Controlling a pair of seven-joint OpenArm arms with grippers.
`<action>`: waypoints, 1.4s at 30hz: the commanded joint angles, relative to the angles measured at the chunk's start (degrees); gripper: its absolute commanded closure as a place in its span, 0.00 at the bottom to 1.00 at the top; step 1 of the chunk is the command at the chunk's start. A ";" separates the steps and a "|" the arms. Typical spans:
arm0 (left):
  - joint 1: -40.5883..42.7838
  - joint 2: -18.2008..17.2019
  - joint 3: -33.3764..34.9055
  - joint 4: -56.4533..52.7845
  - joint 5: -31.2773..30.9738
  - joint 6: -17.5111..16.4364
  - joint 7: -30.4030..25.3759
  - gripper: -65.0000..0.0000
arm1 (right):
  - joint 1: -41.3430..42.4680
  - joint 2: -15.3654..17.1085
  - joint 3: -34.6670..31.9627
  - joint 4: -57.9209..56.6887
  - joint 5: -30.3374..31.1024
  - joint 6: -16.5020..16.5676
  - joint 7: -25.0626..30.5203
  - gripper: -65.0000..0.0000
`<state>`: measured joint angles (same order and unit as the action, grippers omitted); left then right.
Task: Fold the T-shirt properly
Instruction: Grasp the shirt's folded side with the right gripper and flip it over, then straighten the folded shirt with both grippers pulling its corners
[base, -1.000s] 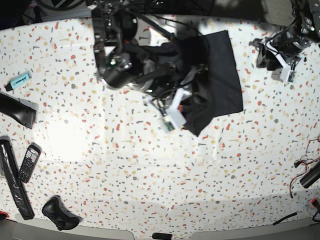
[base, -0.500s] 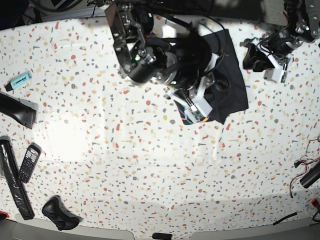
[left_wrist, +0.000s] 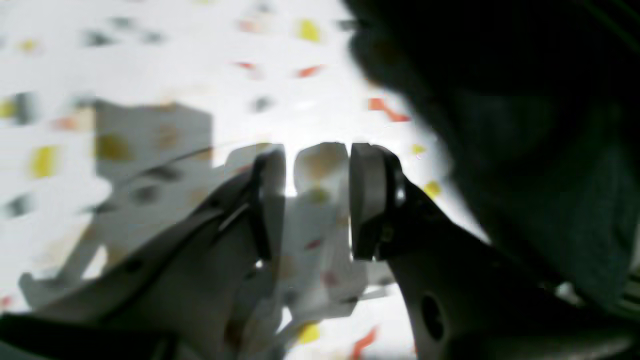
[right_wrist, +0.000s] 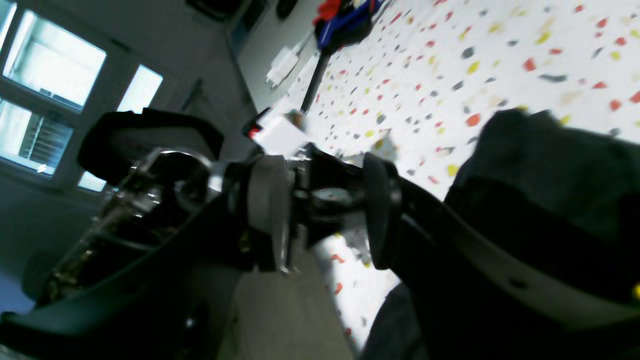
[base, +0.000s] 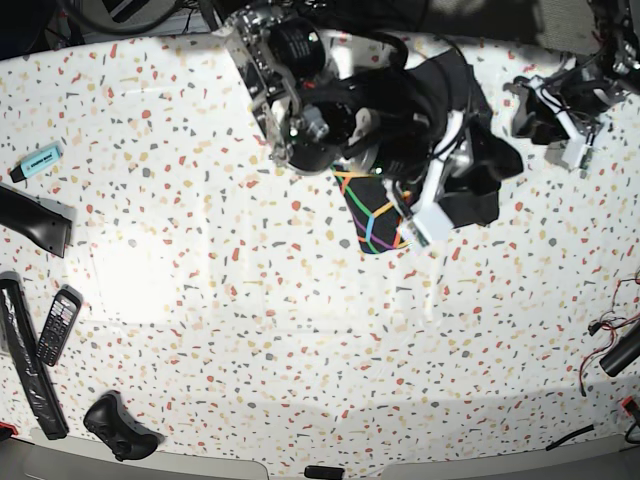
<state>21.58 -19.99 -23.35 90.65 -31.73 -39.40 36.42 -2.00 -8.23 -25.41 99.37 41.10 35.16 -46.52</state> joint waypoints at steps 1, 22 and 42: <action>0.00 -1.18 -1.55 0.70 -0.94 -0.28 -0.90 0.68 | 1.09 -0.77 -0.04 1.01 1.46 0.68 0.92 0.62; 0.35 -0.44 -8.81 6.16 -20.87 -0.60 9.53 0.68 | 7.93 6.91 21.05 1.01 -5.22 0.70 -12.35 0.62; 0.33 3.45 -2.03 6.23 -32.02 -0.60 21.05 0.77 | 7.76 20.26 30.32 1.01 0.48 0.85 -12.15 0.83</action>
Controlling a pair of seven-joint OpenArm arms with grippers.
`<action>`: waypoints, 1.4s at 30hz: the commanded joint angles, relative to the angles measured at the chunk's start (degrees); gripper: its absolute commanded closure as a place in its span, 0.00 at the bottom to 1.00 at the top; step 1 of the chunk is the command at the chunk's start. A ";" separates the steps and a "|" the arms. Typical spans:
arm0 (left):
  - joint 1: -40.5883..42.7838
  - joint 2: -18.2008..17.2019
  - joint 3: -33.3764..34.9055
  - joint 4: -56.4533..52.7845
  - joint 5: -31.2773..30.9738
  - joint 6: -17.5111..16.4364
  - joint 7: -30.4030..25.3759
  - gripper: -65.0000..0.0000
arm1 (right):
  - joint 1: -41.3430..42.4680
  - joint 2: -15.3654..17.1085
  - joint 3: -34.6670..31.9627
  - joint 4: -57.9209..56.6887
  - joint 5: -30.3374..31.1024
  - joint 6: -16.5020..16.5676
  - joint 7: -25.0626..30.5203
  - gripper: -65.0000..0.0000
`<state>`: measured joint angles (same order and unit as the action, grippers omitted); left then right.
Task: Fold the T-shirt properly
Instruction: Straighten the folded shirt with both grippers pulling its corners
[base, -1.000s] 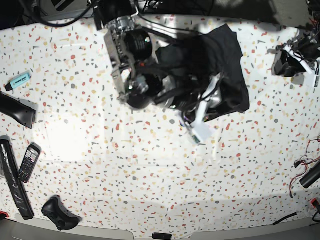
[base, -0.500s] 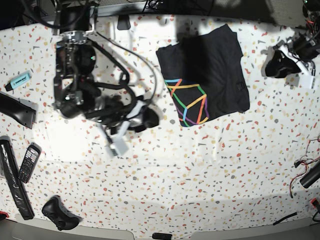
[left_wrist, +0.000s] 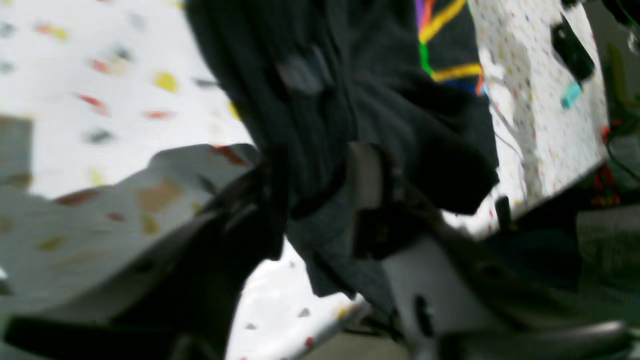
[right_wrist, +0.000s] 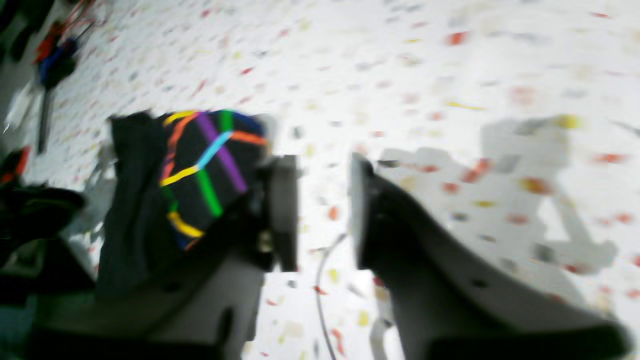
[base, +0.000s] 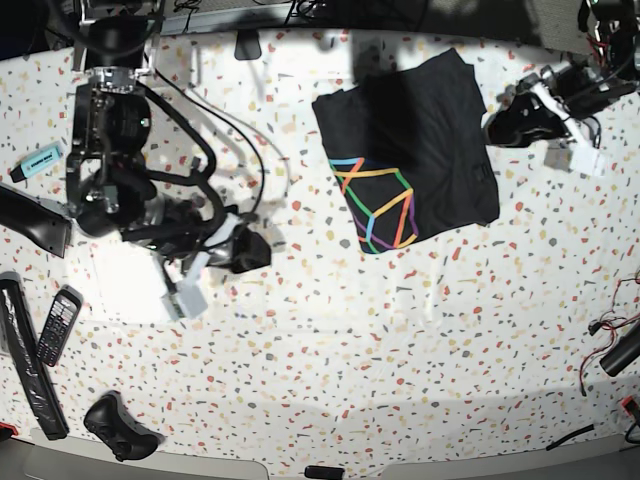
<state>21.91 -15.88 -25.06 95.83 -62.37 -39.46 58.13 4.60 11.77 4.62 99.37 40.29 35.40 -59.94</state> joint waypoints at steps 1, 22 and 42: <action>0.00 -0.63 0.63 1.05 -1.38 -0.54 -0.17 0.83 | 1.14 0.26 -1.68 1.01 1.20 0.61 2.32 0.90; 0.02 2.67 8.96 0.72 6.14 -0.54 4.70 1.00 | 15.50 -18.23 -18.40 -25.77 -26.62 0.61 13.05 1.00; -15.15 -4.79 13.16 -22.29 30.05 -0.54 -19.26 1.00 | 6.08 -7.52 -18.51 -17.64 -29.64 0.90 9.20 1.00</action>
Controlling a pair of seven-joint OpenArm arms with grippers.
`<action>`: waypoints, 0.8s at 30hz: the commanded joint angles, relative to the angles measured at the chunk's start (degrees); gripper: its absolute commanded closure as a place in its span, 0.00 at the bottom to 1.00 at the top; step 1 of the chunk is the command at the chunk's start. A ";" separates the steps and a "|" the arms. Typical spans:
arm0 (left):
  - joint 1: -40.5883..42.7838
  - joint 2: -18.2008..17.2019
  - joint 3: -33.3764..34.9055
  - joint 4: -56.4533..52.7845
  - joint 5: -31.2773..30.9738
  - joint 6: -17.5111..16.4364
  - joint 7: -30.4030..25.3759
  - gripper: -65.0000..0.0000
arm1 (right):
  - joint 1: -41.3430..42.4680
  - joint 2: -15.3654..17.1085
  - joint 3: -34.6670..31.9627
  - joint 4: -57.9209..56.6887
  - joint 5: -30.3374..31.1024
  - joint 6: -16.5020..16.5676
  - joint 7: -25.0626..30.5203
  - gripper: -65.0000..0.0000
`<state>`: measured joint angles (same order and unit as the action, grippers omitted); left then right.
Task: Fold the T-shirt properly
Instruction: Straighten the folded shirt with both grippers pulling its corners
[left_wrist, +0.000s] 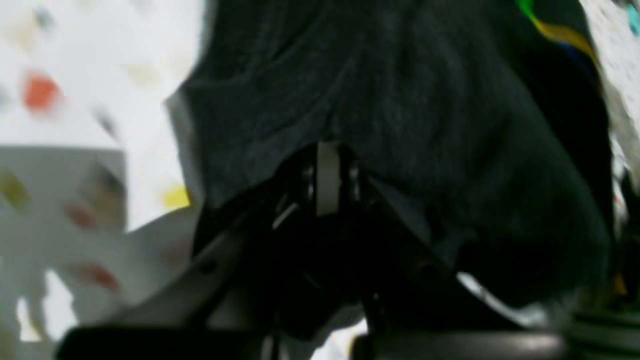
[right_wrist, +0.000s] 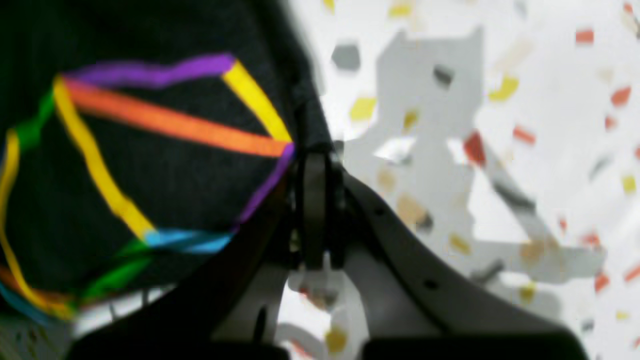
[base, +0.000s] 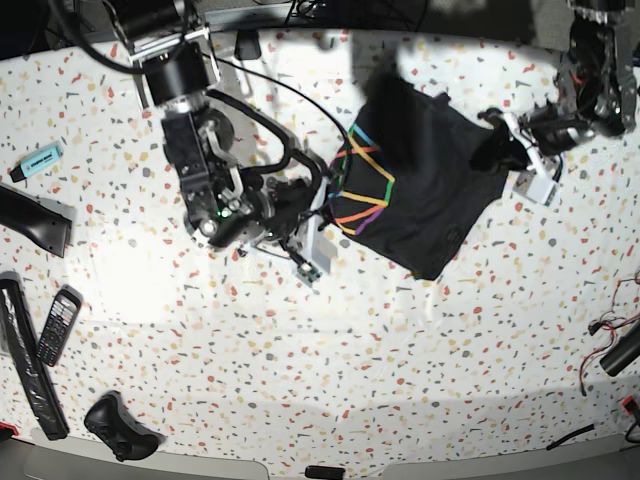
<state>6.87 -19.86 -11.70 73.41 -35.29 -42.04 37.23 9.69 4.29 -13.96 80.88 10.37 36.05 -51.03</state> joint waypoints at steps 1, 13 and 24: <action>-1.55 -0.81 -0.20 -0.74 2.95 2.04 1.66 1.00 | -0.02 0.00 0.07 1.90 0.28 0.24 0.37 1.00; -12.68 -0.81 2.03 -8.15 8.31 2.04 -4.94 1.00 | -10.99 -2.45 -0.55 9.16 0.74 0.66 2.12 1.00; -18.40 -1.42 9.01 -9.25 8.17 2.04 -8.55 1.00 | -13.86 -2.82 -8.09 12.72 0.24 -1.14 2.58 1.00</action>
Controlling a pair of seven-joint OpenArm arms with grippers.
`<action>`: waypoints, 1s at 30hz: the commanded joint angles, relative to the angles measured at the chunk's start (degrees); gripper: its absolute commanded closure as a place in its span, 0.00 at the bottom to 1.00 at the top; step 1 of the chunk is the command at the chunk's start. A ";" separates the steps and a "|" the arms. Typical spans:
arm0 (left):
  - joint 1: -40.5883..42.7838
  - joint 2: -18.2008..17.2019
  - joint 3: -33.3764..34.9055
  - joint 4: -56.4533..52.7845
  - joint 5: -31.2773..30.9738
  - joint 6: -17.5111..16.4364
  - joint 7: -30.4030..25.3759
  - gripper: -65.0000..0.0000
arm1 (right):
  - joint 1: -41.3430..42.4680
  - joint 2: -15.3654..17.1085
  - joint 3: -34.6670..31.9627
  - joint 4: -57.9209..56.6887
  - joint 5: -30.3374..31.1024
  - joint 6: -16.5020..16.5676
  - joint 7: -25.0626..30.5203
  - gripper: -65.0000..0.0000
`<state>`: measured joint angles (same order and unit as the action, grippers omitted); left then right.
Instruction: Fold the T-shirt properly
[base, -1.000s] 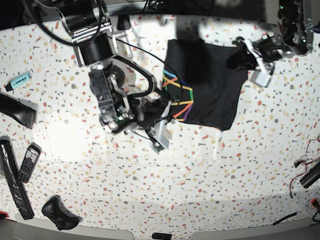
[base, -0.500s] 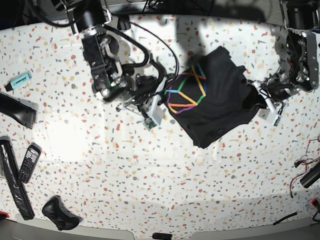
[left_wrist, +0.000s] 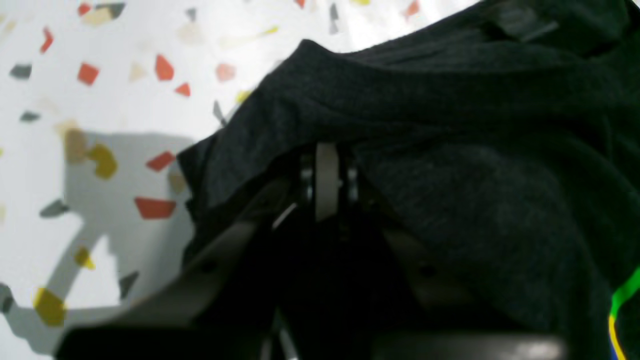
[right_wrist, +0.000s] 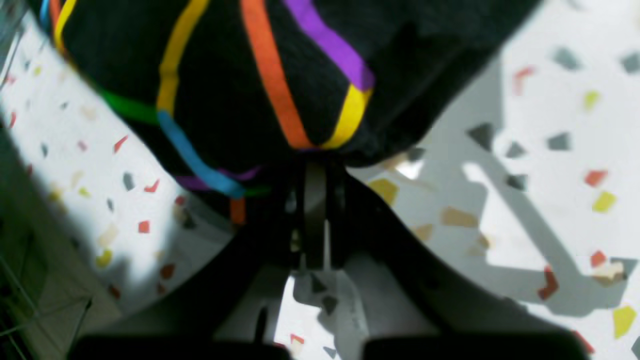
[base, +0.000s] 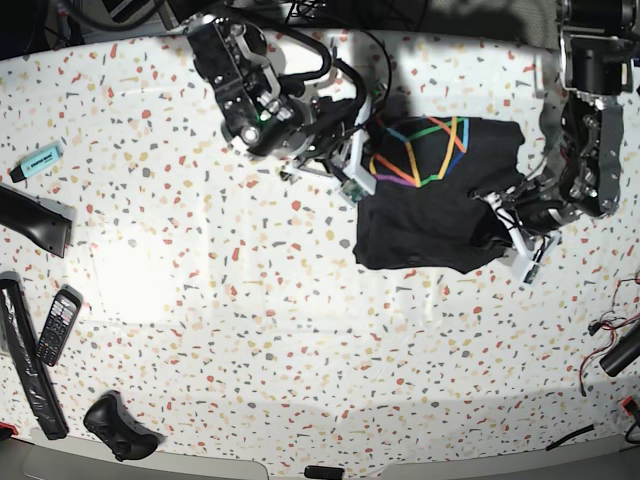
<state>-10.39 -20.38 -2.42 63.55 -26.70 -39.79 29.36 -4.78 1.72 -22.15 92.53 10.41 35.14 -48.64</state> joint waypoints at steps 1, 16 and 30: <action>-1.40 -1.40 -0.28 0.68 -0.94 -0.21 -0.68 1.00 | 0.61 -0.20 0.59 1.14 0.20 -0.22 0.11 1.00; 6.03 -5.35 -15.47 6.60 -22.03 -0.21 14.75 1.00 | -2.95 -0.11 19.21 15.80 6.60 -0.17 -4.11 1.00; 34.34 -4.33 -36.02 25.59 -29.33 -0.21 20.33 1.00 | -28.39 -0.24 34.95 34.53 8.26 -2.67 -5.77 1.00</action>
<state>24.03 -23.86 -38.04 88.27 -55.05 -39.48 50.63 -33.32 1.39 12.75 125.86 18.04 32.58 -55.57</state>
